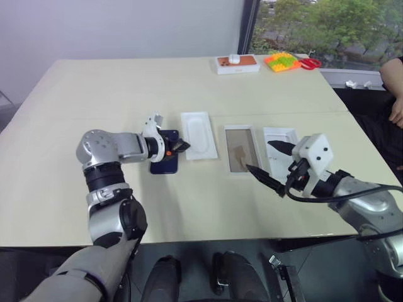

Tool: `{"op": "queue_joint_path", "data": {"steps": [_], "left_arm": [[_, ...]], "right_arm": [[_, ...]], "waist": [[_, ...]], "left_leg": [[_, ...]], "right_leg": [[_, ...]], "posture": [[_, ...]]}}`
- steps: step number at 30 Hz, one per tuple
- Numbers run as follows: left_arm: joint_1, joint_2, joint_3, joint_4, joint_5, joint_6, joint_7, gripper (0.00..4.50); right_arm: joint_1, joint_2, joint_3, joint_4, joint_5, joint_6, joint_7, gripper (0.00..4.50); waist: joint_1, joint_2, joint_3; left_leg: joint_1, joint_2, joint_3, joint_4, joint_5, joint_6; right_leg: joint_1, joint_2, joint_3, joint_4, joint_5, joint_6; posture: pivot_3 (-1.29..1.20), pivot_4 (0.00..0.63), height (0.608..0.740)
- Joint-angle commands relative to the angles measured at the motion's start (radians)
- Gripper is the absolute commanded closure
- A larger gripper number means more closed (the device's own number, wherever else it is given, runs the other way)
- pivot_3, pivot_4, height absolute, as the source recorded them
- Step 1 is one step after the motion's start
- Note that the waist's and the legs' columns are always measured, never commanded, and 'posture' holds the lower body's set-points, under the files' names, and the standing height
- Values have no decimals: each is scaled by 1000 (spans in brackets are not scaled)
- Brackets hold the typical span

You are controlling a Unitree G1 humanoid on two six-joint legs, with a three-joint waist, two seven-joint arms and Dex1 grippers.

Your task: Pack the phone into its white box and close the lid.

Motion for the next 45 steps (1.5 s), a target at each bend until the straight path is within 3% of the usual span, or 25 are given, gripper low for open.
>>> {"op": "queue_joint_path", "data": {"steps": [1,8,14,21,30,45], "left_arm": [[-70,9,-1,4,-91,8,-20,4457],[-90,-126,-127,-5,-214,8,148,4457],[-72,-235,-149,-41,-258,8,334,4457],[-68,-328,-85,-48,-238,8,466,4457],[-121,-385,-9,2,-129,-19,502,4457],[-147,-423,27,47,-66,-6,445,4457]], "right_arm": [[-15,-14,-22,-15,0,-13,11,0],[-4,-73,-72,27,-15,-30,61,0],[31,-73,-99,30,4,2,65,0],[77,-75,-117,31,-19,-8,63,0],[114,-62,-132,-8,-12,0,41,0],[140,-60,-136,-36,-1,9,15,0]], "waist": [[1,0,0],[2,-1,1],[0,-1,1],[2,-2,1],[3,-2,1],[2,-3,1]], "left_leg": [[0,0,0,0,0,0],[-1,-4,0,0,0,0],[0,-4,1,0,0,0],[0,-5,1,0,0,0],[-1,-5,1,0,0,0],[-1,-6,1,0,0,0]], "right_leg": [[0,0,0,0,0,0],[0,-4,1,-1,1,4],[0,-4,3,-2,1,6],[0,-4,3,-2,1,6],[0,-4,3,-3,1,6],[0,-4,3,-3,1,7]], "posture": [[0,150,740],[0,150,740],[0,150,740],[0,150,740],[0,150,740],[0,150,740]]}}
